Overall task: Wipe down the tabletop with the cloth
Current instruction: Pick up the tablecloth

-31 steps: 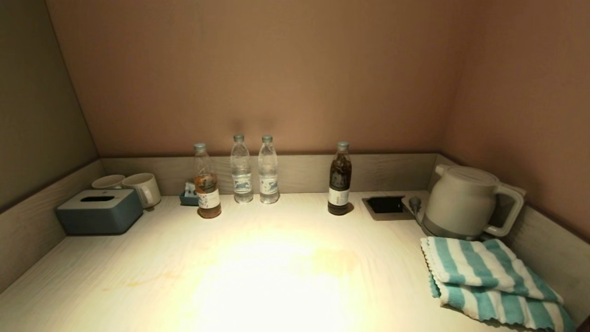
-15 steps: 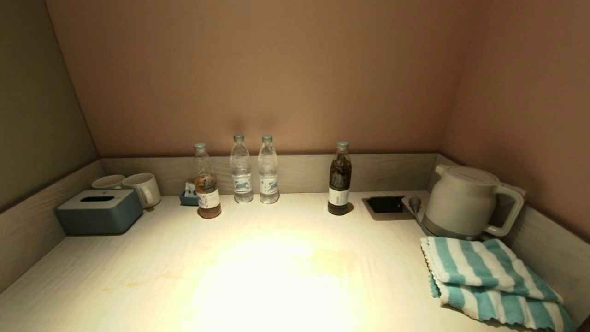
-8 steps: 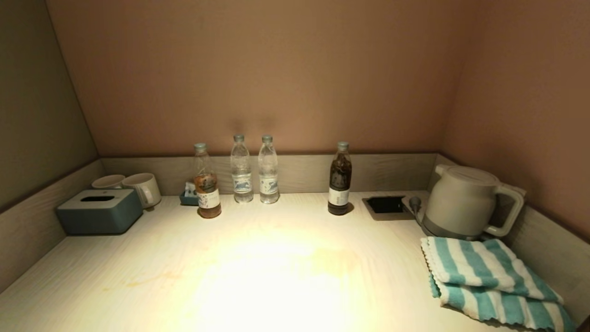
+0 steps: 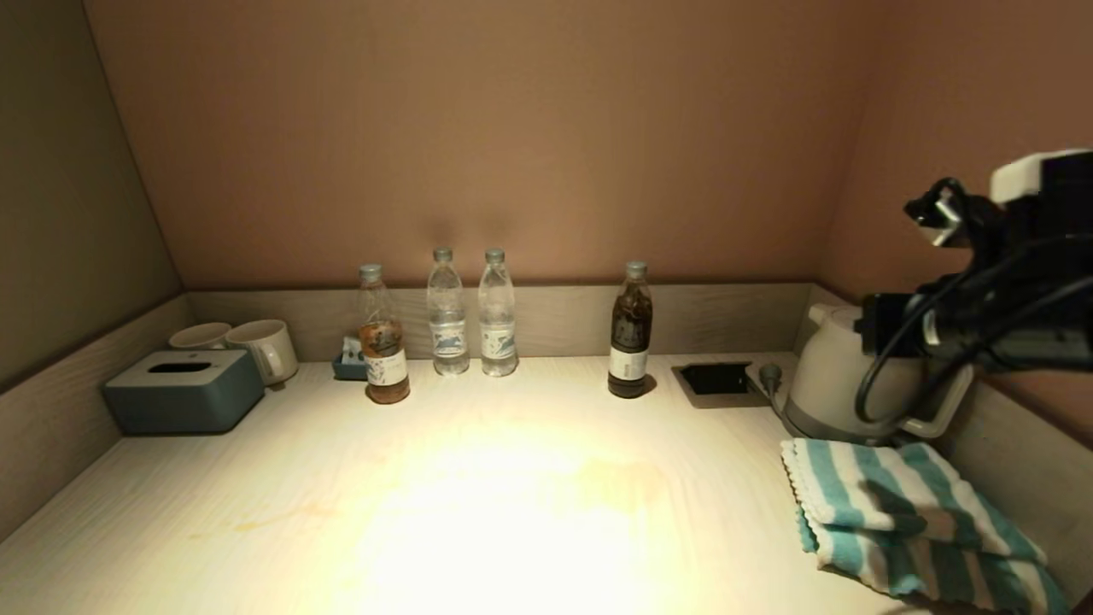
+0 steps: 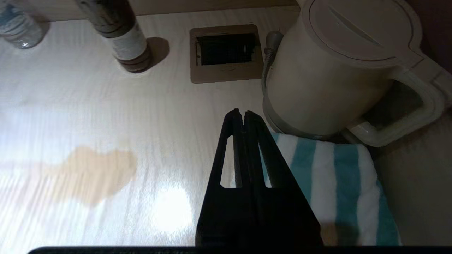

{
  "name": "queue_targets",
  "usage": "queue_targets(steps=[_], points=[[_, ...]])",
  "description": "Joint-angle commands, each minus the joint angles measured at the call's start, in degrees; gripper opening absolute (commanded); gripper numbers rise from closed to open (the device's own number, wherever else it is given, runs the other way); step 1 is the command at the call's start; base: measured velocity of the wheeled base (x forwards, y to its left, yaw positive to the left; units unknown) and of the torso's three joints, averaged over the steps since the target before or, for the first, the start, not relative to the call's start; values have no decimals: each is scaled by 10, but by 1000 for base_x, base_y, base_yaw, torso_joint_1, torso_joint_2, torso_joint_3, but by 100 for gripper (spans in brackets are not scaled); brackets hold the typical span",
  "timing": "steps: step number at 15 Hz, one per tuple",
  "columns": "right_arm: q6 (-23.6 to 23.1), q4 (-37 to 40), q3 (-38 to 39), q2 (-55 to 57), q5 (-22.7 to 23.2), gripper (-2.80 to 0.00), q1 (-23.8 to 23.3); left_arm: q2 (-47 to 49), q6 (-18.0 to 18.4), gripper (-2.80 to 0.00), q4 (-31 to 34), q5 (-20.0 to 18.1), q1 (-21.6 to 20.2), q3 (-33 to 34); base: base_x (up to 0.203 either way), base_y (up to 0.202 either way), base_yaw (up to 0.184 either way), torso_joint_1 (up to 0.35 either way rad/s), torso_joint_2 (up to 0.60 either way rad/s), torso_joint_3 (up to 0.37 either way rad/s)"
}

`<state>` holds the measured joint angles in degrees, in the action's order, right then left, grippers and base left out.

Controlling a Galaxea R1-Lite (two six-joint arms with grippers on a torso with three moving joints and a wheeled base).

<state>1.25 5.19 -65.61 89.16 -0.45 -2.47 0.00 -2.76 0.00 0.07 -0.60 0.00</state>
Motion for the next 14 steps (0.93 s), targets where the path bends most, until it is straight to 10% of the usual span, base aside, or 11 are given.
queue_targets(steps=[1, 14], points=[[73, 89, -87, 154, -60, -280, -10, 1, -1, -280, 0, 0, 0, 0, 0, 0, 0, 0, 0, 0], [160, 177, 23, 66, -60, -280, -31, 1, -1, -280, 0, 0, 0, 0, 0, 0, 0, 0, 0, 0]])
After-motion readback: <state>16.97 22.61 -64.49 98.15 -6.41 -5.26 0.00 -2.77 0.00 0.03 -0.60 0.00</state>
